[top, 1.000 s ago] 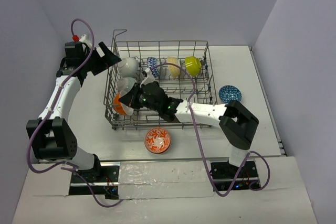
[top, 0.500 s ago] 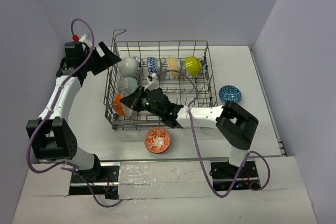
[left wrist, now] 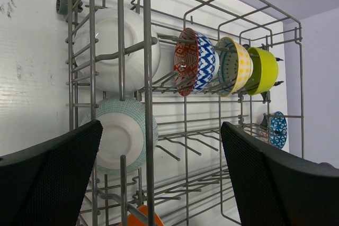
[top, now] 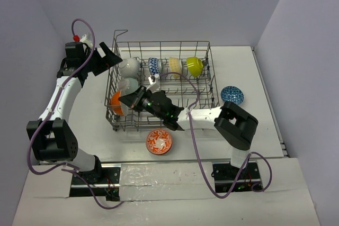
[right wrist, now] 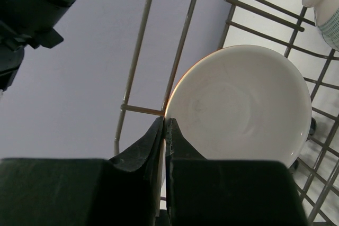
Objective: Load the bowls into the dish rack
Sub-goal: Turn the bowl upside down over the dish rack.
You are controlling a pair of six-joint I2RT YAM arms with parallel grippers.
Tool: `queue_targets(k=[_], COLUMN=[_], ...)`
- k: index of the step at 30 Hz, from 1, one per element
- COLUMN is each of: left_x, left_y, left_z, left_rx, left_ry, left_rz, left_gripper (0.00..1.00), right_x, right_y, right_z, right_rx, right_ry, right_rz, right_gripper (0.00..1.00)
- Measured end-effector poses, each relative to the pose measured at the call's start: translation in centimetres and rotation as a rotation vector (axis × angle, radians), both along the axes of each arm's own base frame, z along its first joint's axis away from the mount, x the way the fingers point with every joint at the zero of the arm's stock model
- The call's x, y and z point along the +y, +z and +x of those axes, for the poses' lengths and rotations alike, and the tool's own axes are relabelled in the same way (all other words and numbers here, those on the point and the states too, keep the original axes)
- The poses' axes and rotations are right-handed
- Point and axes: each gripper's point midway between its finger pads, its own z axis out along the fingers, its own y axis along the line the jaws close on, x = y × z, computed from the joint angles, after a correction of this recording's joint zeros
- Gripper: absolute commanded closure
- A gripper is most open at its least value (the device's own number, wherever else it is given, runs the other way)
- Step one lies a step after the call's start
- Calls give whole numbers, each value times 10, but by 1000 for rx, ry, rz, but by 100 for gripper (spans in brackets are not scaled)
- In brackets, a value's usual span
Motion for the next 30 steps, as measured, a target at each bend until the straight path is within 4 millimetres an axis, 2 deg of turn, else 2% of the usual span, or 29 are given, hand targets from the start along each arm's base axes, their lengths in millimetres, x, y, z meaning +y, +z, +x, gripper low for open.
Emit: queue_targets(k=[13,30], left_x=[0,-1], left_y=[0,0], left_z=[0,0], left_rx=[0,0], left_ry=[-1,-6], left_rz=[-1,-3], left_gripper=[1,1], right_x=[0,5], right_y=[3,-16], right_z=[0,2], right_rx=[-5,52], right_ry=[0,17], right_rz=[24,-60], right_gripper=[100,100])
